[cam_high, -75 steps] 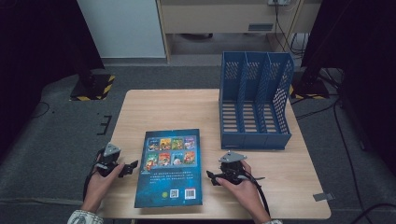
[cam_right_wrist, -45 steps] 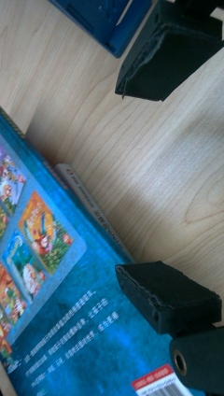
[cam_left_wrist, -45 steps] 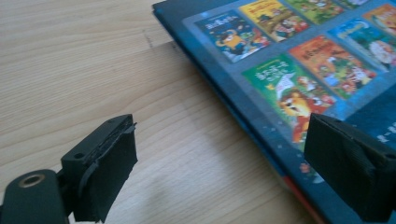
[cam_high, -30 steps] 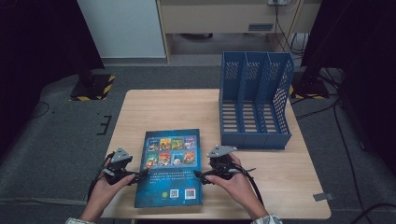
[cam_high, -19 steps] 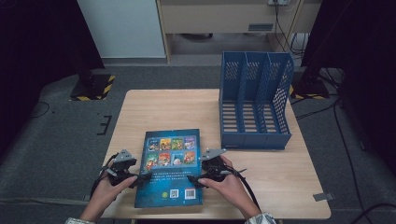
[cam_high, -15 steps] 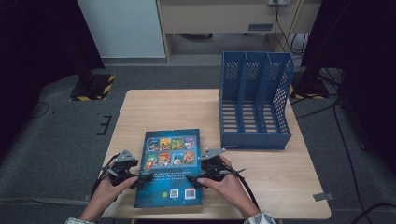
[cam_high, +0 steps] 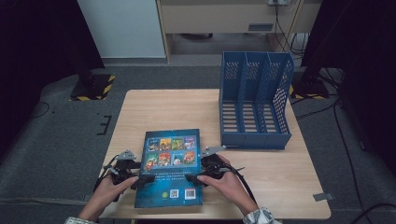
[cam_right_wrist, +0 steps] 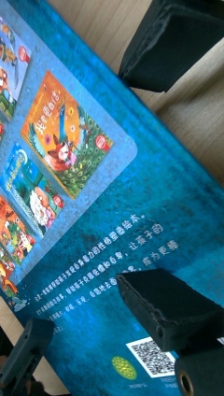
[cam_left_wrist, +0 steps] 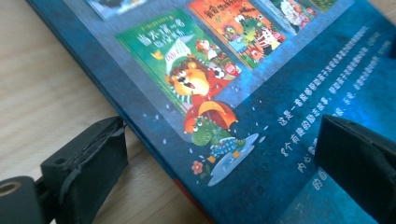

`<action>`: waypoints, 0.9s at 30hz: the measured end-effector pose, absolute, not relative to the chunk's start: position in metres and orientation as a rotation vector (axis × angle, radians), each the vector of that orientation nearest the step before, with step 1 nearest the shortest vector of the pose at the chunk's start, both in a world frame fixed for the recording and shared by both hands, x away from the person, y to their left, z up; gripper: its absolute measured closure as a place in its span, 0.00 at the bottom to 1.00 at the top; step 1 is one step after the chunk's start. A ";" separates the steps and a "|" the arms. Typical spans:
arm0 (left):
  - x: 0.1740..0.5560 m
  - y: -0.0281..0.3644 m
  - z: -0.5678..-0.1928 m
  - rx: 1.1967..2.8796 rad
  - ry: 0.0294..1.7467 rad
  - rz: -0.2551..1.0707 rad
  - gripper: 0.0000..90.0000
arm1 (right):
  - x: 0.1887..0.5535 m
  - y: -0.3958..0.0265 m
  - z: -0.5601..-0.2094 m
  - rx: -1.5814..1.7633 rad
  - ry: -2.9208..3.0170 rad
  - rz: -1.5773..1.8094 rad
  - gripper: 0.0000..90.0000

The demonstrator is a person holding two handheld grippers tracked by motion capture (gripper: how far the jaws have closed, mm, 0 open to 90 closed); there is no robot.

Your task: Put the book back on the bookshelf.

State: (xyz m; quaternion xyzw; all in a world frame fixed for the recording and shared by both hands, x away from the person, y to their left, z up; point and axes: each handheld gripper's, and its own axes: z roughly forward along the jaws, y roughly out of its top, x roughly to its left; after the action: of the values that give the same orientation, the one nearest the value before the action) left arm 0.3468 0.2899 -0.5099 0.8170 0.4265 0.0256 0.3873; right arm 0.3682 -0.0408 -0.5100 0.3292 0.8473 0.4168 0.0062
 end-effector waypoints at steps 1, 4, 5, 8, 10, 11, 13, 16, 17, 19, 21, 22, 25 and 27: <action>0.348 0.290 -0.512 2.069 1.086 0.040 0.02 | 0.369 -0.040 -0.510 1.039 2.657 1.308 0.07; 0.353 0.289 -0.514 2.070 1.063 -0.001 0.01 | 0.371 -0.038 -0.511 1.062 2.669 1.317 0.07; 0.353 0.289 -0.514 2.070 1.063 -0.001 0.01 | 0.371 -0.038 -0.511 1.062 2.669 1.317 0.07; 0.355 0.289 -0.513 2.083 1.061 -0.013 0.01 | 0.373 -0.037 -0.512 1.066 2.676 1.323 0.07; 0.355 0.288 -0.511 2.095 1.070 -0.018 0.02 | 0.373 -0.037 -0.512 1.064 2.678 1.320 0.07; 0.355 0.288 -0.511 2.095 1.070 -0.018 0.02 | 0.373 -0.037 -0.512 1.064 2.678 1.320 0.07; 0.356 0.288 -0.510 2.099 1.076 -0.017 0.04 | 0.373 -0.036 -0.510 1.066 2.676 1.313 0.07; 0.355 0.291 -0.506 2.080 1.074 0.007 0.07 | 0.373 -0.036 -0.510 1.051 2.671 1.314 0.08; 0.354 0.291 -0.504 2.074 1.070 0.018 0.09 | 0.372 -0.036 -0.507 1.055 2.646 1.326 0.11; 0.354 0.291 -0.499 2.059 1.063 0.056 0.13 | 0.373 -0.037 -0.503 1.048 2.624 1.336 0.12; 0.353 0.290 -0.498 2.059 1.062 0.067 0.13 | 0.374 -0.037 -0.501 1.043 2.620 1.331 0.13; 0.353 0.289 -0.496 2.061 1.058 0.080 0.14 | 0.375 -0.036 -0.498 1.040 2.611 1.327 0.14; 0.352 0.289 -0.491 2.055 1.055 0.113 0.15 | 0.376 -0.035 -0.493 1.037 2.597 1.320 0.16; 0.352 0.290 -0.490 2.049 1.056 0.119 0.16 | 0.377 -0.035 -0.492 1.028 2.593 1.317 0.17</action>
State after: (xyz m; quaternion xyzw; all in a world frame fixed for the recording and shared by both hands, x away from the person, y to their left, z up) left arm 0.3524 0.2896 -0.4901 0.8117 0.4184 0.0470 0.4048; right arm 0.3774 -0.0354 -0.4918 0.3331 0.8403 0.4267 0.0283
